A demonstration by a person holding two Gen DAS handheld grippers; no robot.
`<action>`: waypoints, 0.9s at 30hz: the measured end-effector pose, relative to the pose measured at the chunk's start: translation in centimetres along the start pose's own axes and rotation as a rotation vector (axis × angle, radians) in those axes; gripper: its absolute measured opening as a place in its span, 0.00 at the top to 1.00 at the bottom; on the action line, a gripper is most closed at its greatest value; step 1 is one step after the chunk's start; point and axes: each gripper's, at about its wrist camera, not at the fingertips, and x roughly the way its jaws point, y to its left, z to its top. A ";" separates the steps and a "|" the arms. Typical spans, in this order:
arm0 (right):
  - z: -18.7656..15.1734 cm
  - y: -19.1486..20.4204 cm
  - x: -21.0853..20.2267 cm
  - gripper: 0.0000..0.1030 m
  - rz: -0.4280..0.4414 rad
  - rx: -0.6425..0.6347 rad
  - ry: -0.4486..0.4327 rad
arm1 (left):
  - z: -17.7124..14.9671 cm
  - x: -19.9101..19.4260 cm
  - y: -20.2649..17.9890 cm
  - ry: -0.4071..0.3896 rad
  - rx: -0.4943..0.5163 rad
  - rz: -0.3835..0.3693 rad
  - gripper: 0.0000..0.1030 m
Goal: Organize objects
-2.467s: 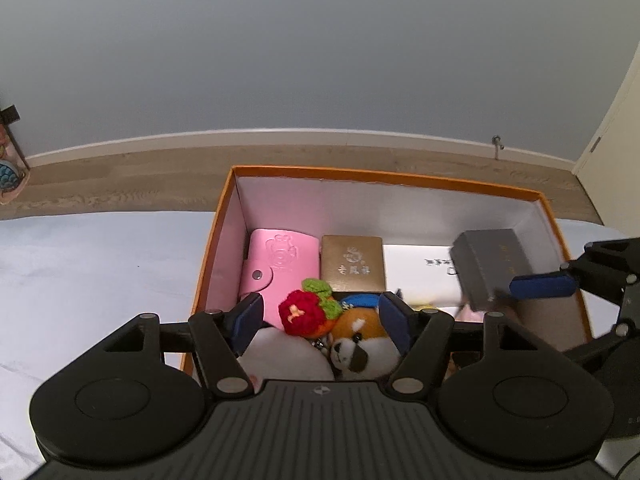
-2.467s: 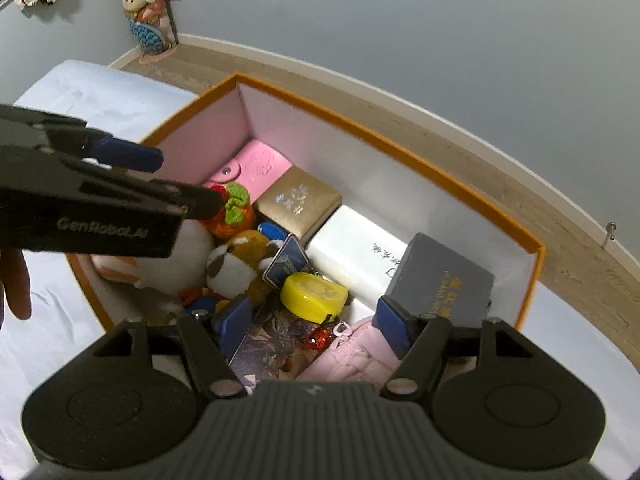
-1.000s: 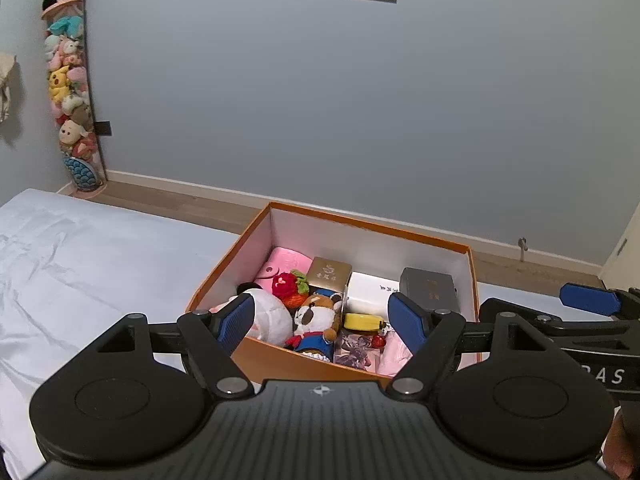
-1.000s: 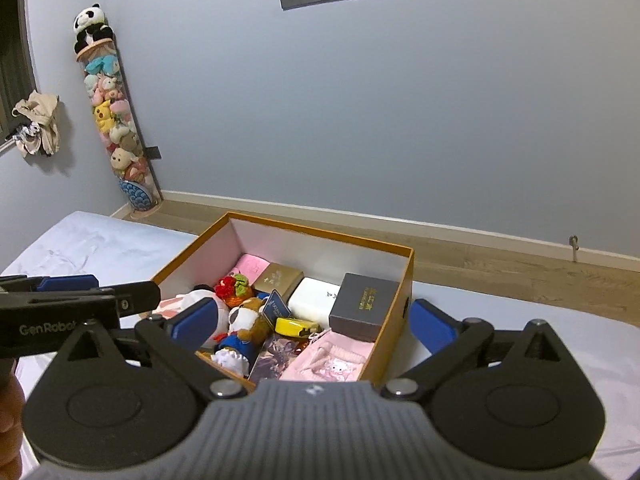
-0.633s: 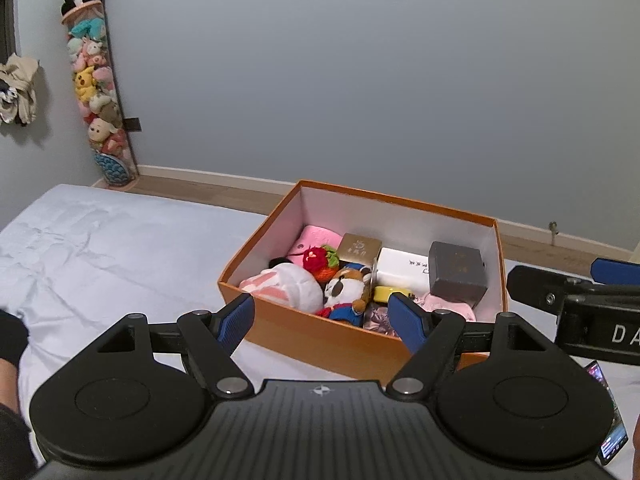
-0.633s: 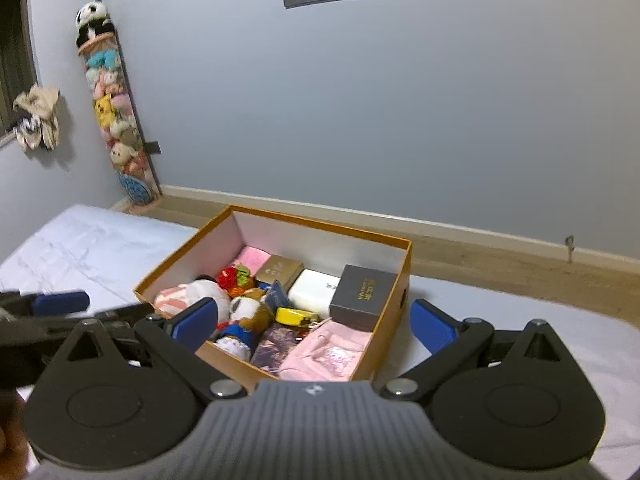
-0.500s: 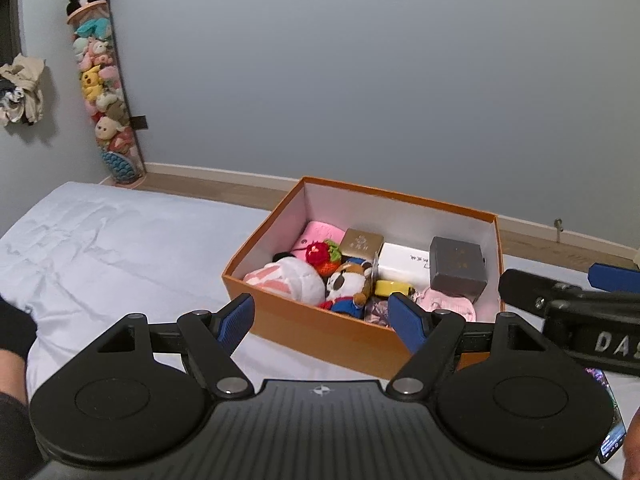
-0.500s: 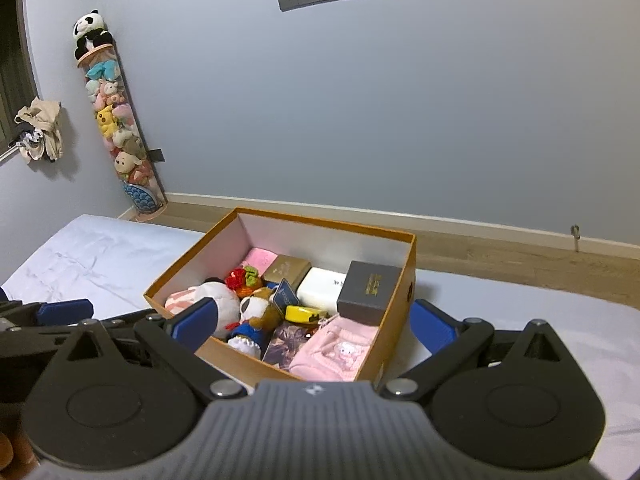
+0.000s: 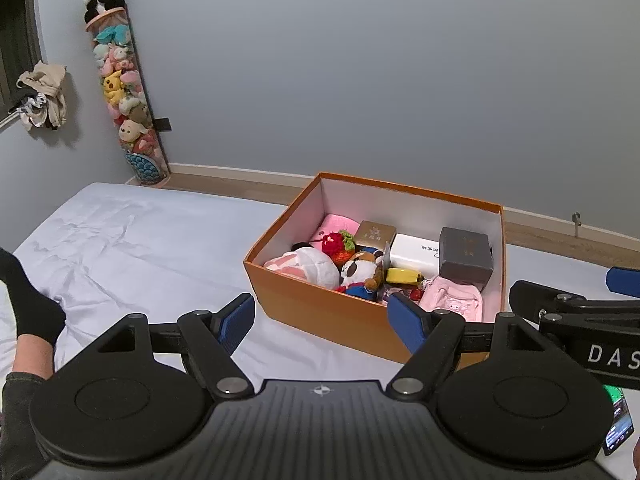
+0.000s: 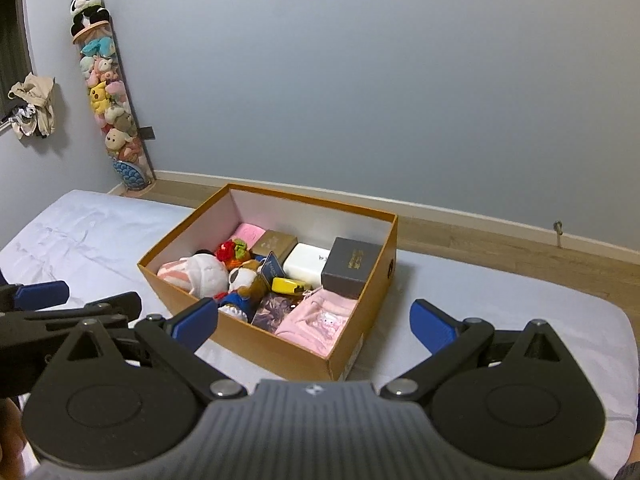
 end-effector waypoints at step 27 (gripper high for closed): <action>0.0 -1.1 -3.6 0.01 -0.018 -0.027 -0.016 | -0.5 -2.7 -1.3 -0.022 -0.016 -0.011 0.14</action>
